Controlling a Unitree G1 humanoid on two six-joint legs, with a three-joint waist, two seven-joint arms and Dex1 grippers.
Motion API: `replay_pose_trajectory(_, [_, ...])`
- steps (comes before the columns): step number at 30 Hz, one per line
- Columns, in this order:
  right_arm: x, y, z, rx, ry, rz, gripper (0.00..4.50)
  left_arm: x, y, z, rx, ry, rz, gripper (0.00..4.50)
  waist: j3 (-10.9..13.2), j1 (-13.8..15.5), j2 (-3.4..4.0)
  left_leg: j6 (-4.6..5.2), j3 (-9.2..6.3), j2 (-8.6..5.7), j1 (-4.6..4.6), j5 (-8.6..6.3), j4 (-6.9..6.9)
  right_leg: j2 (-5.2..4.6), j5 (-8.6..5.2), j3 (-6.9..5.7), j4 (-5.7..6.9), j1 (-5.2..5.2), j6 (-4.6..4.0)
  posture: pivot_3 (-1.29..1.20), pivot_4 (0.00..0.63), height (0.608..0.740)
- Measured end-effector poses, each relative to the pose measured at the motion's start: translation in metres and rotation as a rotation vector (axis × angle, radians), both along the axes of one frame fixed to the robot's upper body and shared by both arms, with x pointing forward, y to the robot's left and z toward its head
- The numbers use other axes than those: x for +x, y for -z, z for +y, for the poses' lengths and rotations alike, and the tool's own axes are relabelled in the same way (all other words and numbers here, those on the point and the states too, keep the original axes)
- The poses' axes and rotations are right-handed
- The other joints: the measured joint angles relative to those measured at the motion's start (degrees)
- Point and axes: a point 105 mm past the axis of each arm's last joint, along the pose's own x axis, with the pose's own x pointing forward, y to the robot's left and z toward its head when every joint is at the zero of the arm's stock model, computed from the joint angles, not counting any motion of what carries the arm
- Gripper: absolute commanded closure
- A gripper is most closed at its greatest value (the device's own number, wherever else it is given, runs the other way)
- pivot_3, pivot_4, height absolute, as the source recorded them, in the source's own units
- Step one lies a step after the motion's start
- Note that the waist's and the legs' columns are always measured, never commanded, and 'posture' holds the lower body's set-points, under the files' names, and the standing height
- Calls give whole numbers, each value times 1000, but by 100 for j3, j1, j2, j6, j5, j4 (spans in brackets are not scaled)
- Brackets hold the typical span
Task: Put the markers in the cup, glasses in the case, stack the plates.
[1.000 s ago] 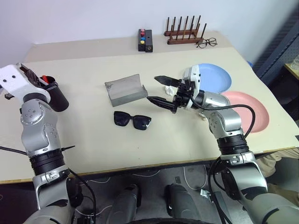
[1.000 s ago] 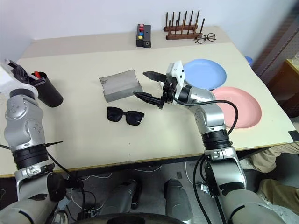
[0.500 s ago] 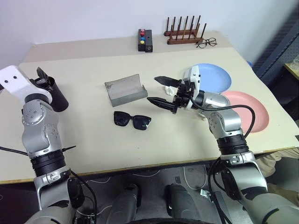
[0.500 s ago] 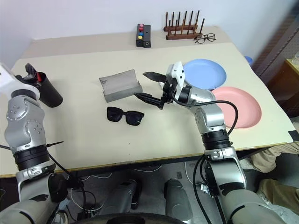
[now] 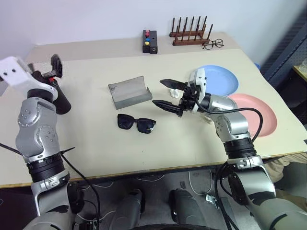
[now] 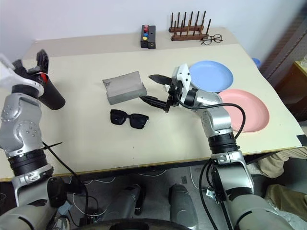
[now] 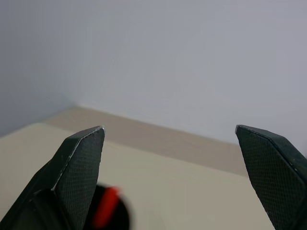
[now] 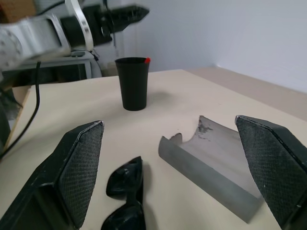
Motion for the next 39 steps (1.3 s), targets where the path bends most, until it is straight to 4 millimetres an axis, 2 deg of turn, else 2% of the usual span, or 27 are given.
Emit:
replay_pose_trajectory(2, [1, 2, -3, -6, 17, 2, 0, 1, -6, -26, 134, 174, 41, 58, 0, -7, 1, 0, 1, 0, 1, 0, -1, 0, 0, 1, -2, 1, 0, 0, 150, 740])
replay_pose_trajectory(4, [2, 6, -7, -15, 32, 13, 0, -1, -4, -50, 262, 319, 91, 58, 1, -19, 3, 0, 3, 0, 2, 0, -5, 0, 0, 4, -3, 0, 0, 0, 150, 740])
replay_pose_trajectory(8, [2, 18, -19, -47, 84, 38, 0, 5, 18, -75, 406, 532, 235, 58, 2, -14, 5, -2, -1, 3, 2, 1, -9, 6, -1, 4, -3, -3, -2, 0, 150, 740])
replay_pose_trajectory(13, [-3, 20, -25, -58, 129, 23, 0, 36, 30, -80, 429, 625, 371, 58, 2, 0, 5, -5, -2, 4, 1, 4, -9, 7, -1, 2, -7, -2, -1, 0, 150, 740])
replay_pose_trajectory(17, [-5, 19, -31, -65, 170, 19, 0, 60, 51, -97, 499, 688, 466, 58, 4, 8, 2, -5, -2, 2, -1, 4, -10, 5, -1, 1, -9, -2, 0, 0, 150, 740])
replay_pose_trajectory(21, [-8, 21, -37, -80, 202, 17, 0, 72, 69, -112, 624, 759, 539, 58, 5, -5, 0, -4, -1, 1, -4, 4, -10, 4, -1, 1, -11, -4, 0, 0, 150, 740])
replay_pose_trajectory(24, [-10, 28, -45, -113, 226, 26, 0, 73, 76, -122, 711, 826, 554, 58, 6, -20, -1, -2, 0, 1, -5, 3, -11, 3, -1, 1, -11, -5, 1, 0, 150, 740])
replay_pose_trajectory(30, [-19, 51, -62, -209, 242, 75, 0, 72, 79, -126, 810, 901, 572, 58, 9, -20, -7, 0, 2, 1, -7, 2, -7, 3, -1, 0, -10, -6, 3, 0, 150, 740])
replay_pose_trajectory(35, [-28, 55, -76, -250, 247, 86, 0, 69, 86, -125, 861, 932, 599, 58, 10, -12, -8, 2, 1, 1, -8, 1, -6, 3, -2, 0, -9, -4, 5, 0, 150, 740])
replay_pose_trajectory(39, [-34, 51, -86, -243, 264, 90, 0, 68, 94, -122, 898, 941, 637, 58, 13, -20, -12, 2, 1, 2, -8, 1, -3, 4, -2, 0, -8, -4, 5, 0, 150, 740])
